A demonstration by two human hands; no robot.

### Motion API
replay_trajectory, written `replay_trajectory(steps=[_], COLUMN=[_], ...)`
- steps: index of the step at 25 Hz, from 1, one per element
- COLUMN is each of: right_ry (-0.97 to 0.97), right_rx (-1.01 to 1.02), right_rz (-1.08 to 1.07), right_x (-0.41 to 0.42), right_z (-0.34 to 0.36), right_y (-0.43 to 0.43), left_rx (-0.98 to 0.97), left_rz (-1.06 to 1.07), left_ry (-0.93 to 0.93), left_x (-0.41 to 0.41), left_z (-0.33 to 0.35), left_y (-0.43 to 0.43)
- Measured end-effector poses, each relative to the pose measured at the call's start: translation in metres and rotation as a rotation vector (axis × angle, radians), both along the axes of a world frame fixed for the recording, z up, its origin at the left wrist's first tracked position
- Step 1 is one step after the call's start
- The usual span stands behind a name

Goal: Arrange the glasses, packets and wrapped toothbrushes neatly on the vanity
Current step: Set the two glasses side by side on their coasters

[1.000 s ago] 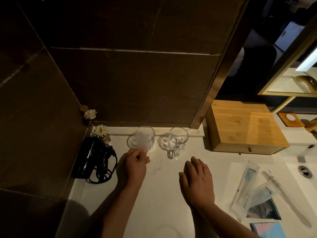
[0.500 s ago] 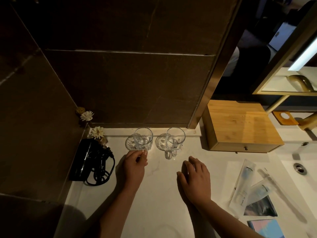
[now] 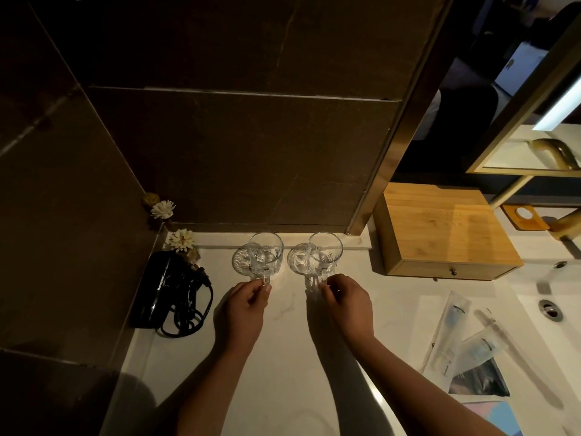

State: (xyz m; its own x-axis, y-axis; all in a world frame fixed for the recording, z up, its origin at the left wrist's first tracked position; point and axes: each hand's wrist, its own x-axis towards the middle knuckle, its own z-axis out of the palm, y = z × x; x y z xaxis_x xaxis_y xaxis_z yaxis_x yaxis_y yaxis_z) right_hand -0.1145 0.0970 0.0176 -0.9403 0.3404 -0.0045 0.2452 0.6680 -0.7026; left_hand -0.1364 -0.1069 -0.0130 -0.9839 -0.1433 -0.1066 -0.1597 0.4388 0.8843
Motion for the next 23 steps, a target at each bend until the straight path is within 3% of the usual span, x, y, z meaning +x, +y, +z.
replay_trajectory(steps=[16, 23], right_ry=[0.030, 0.005], right_rx=[-0.015, -0.114], right_rz=[0.007, 0.009], right_x=[-0.006, 0.005], right_z=[-0.001, 0.015], right_y=[0.002, 0.005], left_rx=[-0.024, 0.075], left_rz=[-0.008, 0.027], left_ry=[0.033, -0.022], left_x=[-0.004, 0.002], left_z=[-0.012, -0.011], left_y=[0.000, 0.000])
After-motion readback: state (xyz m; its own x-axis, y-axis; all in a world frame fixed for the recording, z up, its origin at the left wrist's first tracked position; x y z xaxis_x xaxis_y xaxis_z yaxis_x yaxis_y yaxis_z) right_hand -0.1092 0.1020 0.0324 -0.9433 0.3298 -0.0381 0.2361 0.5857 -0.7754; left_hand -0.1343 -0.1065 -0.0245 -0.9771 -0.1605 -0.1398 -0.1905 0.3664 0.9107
